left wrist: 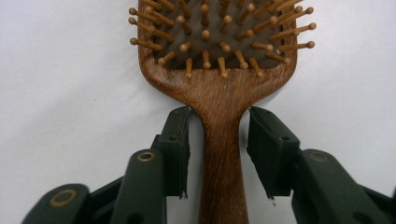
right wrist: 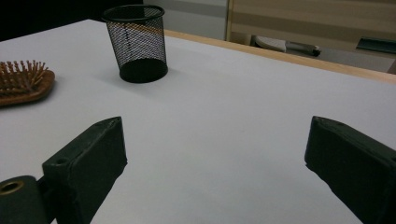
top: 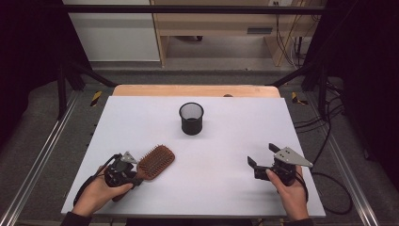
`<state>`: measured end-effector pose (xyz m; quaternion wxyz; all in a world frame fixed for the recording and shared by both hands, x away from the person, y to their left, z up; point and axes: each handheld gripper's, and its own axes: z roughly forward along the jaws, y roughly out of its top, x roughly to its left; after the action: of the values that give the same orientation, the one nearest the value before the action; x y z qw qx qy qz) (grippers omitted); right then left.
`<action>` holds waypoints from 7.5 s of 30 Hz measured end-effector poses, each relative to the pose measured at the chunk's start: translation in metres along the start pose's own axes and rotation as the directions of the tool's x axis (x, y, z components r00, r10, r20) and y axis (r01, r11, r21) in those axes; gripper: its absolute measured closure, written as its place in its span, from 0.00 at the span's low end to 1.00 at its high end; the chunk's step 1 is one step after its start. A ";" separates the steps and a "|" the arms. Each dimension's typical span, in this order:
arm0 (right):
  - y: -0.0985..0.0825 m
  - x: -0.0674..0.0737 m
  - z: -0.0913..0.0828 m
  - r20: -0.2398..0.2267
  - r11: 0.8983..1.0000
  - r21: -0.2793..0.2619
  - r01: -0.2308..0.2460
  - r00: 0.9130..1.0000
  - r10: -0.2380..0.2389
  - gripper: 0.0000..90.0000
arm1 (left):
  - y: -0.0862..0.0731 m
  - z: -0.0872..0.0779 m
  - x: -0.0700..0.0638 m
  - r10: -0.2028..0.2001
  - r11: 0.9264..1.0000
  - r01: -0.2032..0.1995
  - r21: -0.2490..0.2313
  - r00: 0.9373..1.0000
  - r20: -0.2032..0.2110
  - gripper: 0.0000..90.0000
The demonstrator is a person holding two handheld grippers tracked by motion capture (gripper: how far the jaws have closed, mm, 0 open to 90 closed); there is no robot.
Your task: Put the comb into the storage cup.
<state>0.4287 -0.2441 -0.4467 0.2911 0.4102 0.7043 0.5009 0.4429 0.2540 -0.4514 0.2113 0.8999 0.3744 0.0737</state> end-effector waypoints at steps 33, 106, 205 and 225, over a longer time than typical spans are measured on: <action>-0.001 0.001 0.002 -0.010 1.000 0.020 0.006 1.000 -0.006 0.06 | -0.004 0.001 -0.006 0.058 0.998 -0.059 -0.031 0.998 -0.030 0.81; 0.058 0.090 0.058 -0.441 0.961 -0.075 -0.267 0.873 0.208 0.04 | 0.085 -0.023 -0.062 0.144 0.813 -0.170 -0.556 0.985 -0.091 0.81; 0.116 0.107 0.095 -0.486 0.884 -0.052 -0.464 0.786 0.383 0.57 | 0.088 -0.001 -0.077 0.089 0.793 -0.110 -0.599 0.994 -0.066 0.81; 0.119 0.109 0.098 -0.453 0.879 -0.036 -0.475 0.792 0.409 0.59 | 0.082 -0.002 -0.078 0.061 0.775 -0.090 -0.626 0.996 -0.067 0.67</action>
<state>0.4888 -0.0845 -0.3666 0.0317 0.4192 0.5960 0.6842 0.4402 0.1478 -0.4118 0.4876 0.7906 0.2966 0.2221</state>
